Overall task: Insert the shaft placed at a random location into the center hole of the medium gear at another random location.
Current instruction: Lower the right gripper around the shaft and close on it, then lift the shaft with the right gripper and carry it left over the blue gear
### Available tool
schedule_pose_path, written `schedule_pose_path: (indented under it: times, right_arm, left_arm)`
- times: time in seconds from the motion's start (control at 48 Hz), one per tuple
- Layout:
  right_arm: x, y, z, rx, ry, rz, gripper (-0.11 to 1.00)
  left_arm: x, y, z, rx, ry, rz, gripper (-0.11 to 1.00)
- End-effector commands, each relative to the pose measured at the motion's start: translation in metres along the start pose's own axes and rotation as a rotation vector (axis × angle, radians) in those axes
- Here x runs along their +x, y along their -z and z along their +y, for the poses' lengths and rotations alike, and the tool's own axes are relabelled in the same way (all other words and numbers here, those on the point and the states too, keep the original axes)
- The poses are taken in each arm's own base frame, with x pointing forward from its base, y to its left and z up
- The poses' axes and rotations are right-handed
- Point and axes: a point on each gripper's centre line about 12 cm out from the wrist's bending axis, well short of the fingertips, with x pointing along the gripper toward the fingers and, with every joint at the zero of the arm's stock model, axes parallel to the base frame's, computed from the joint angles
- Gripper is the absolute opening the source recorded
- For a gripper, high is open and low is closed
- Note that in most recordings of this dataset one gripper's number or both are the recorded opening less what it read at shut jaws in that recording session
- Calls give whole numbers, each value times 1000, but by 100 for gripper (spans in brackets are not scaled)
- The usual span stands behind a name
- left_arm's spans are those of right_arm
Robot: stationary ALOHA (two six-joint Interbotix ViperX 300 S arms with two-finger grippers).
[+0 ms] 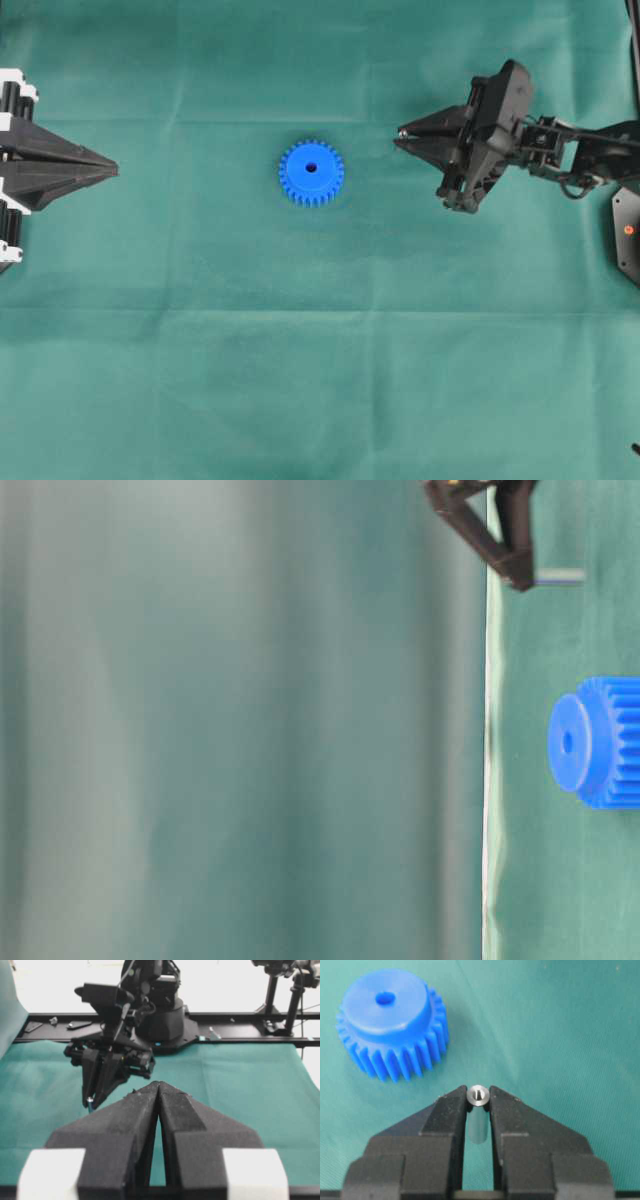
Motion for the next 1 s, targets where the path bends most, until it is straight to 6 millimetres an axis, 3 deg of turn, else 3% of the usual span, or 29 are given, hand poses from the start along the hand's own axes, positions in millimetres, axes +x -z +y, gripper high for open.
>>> schedule_pose_path:
  times: [0.0,0.208,0.625,0.98]
  right_arm:
    - [-5,-22,0,-5,-6,-35,14]
    - [-15,-35,1,-1,-12,-53,14]
    - [-12,-36,1,-1,-12,-50,14]
    - [14,-51,16,-11,-47,-60,14]
  left_arm:
    - [3,-7,0,0,0,-17,0]
    - [3,-7,0,0,0,-17,0]
    - [3,-7,0,0,-1,-17,0]
    - [3,-7,0,0,0,-15,0]
